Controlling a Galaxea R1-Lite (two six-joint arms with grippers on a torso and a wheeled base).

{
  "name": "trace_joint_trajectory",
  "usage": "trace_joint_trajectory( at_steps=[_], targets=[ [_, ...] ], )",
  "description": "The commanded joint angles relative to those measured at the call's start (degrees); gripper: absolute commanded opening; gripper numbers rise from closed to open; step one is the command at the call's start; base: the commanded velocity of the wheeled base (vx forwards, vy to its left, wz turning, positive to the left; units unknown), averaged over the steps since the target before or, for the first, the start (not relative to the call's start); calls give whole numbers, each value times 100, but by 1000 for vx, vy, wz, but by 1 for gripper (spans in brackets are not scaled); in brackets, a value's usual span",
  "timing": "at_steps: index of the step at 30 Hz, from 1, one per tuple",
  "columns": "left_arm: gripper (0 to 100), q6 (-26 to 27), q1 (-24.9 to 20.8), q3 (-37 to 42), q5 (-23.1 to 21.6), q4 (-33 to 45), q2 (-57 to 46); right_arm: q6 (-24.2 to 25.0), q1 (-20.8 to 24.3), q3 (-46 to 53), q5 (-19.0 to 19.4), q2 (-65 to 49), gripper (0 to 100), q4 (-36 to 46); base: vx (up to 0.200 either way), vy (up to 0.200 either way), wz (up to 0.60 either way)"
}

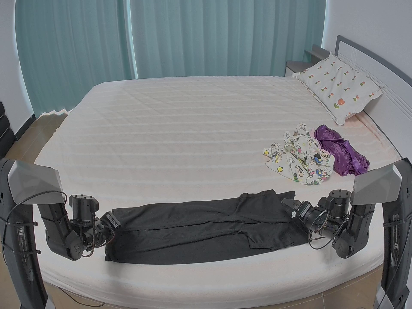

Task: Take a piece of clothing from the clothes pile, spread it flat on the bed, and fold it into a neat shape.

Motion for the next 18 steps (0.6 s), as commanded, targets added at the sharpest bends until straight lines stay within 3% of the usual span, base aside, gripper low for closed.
trace_joint_trajectory(
  at_steps=[1, 6, 18],
  targets=[
    [0, -78, -6, -18, 8, 0, -108, -17, 88, -305, -62, 298, 100, 65, 0, 0, 0],
    [0, -192, -6, -71, 17, 0, -126, -35, 79, -463, -106, 272, 100, 557, 0, 0, 0],
    [0, -254, -6, -88, 17, 0, -161, -176, 149, -797, -238, 377, 100, 759, 0, 0, 0]
  ],
)
